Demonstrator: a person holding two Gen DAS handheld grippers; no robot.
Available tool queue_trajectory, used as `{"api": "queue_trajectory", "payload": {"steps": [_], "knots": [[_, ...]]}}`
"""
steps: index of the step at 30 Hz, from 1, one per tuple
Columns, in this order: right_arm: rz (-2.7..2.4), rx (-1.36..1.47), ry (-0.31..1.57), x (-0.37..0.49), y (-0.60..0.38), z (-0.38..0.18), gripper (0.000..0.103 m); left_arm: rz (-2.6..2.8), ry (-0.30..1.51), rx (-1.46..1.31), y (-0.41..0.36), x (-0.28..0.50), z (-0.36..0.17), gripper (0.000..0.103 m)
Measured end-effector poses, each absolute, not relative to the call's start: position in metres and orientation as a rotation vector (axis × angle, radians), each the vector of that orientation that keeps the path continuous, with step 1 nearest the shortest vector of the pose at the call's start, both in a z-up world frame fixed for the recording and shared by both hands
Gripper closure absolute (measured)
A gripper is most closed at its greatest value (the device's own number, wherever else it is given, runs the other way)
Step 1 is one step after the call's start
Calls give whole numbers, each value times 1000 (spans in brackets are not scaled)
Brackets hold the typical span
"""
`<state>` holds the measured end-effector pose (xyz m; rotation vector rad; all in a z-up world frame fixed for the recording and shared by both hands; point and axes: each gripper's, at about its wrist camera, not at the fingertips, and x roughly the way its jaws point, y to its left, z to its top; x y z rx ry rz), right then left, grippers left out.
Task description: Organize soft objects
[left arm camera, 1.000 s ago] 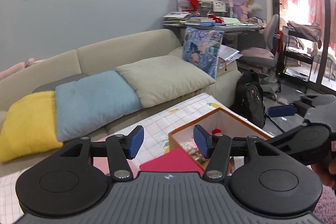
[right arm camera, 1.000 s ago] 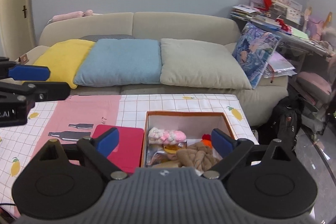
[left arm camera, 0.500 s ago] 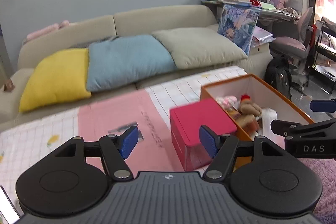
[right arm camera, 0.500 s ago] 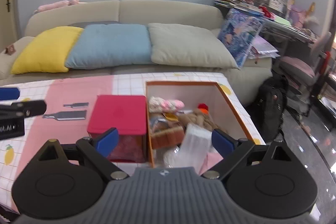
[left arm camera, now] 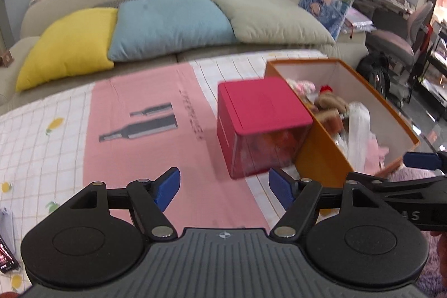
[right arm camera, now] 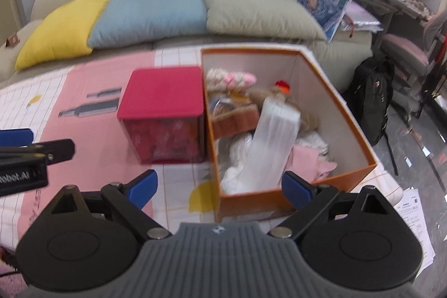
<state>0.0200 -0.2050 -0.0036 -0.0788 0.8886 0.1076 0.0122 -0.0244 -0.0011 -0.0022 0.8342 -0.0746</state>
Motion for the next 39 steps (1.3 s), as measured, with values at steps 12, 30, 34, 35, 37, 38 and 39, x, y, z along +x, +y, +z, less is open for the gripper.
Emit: {"api": "queue_trajectory", "payload": {"steps": [12, 30, 34, 35, 37, 38, 39], "knots": [[95, -80, 917, 19, -205, -8, 9, -59, 872, -17, -24, 11, -4, 18], [82, -90, 906, 17, -205, -7, 9, -22, 873, -28, -19, 10, -3, 18], [83, -93, 907, 17, -204, -7, 9, -21, 874, -28, -19, 10, -3, 18], [82, -93, 907, 17, -204, -7, 9, -20, 873, -27, -19, 10, -3, 18], [83, -92, 907, 17, -204, -7, 9, -19, 871, -24, -19, 10, -3, 18], [83, -91, 907, 17, -204, -7, 9, -21, 870, -24, -19, 9, -2, 18], [83, -92, 907, 17, -204, -7, 9, -23, 870, -25, -19, 9, -2, 18]]}}
